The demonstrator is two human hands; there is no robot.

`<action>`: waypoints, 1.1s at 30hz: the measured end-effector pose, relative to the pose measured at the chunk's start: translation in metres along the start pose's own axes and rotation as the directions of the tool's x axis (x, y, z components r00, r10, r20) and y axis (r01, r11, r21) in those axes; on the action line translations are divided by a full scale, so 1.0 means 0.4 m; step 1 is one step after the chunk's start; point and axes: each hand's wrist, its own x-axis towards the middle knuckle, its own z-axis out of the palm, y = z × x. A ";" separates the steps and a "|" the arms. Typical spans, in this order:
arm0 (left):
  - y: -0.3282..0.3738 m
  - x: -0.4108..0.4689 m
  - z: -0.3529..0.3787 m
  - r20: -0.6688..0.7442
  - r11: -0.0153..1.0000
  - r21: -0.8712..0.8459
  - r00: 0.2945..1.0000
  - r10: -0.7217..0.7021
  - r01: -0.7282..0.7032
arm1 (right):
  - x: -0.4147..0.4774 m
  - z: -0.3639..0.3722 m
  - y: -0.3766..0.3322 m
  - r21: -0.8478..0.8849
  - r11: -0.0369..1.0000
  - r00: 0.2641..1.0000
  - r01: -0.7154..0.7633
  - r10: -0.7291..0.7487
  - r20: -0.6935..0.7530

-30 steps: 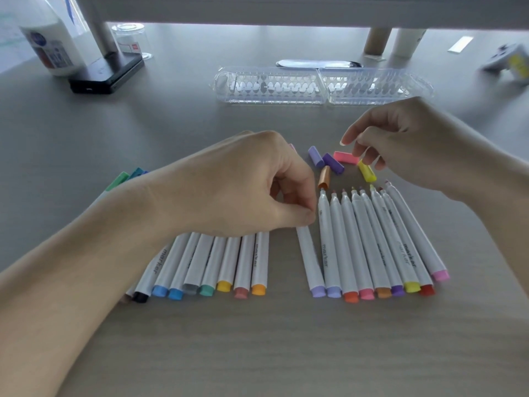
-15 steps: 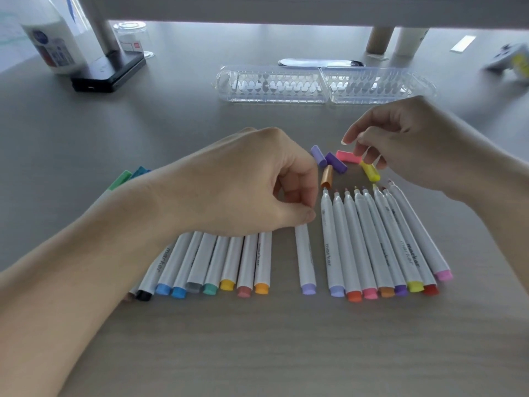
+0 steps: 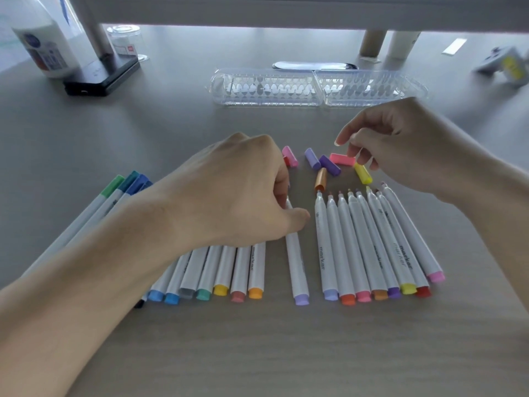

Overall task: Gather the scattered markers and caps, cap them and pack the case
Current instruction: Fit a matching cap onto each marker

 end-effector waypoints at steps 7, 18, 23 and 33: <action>0.002 0.002 0.018 -0.046 0.998 0.039 0.998 -0.038 0.039 | 0.001 0.004 0.002 -0.014 1.000 1.000 0.024 -0.024 -0.002; 0.019 0.008 -0.039 0.000 0.881 -0.457 0.991 -0.136 0.121 | 0.003 0.005 0.008 -0.010 0.999 0.999 0.041 -0.042 -0.015; -0.013 0.026 -0.044 0.034 0.752 -0.625 0.970 -0.240 0.209 | 0.004 0.021 -0.001 -0.026 0.996 0.996 0.084 -0.084 -0.016; -0.034 0.042 -0.041 0.063 0.614 -0.754 0.957 -0.284 0.232 | 0.072 0.043 -0.061 -0.335 0.919 0.970 0.208 -0.149 0.195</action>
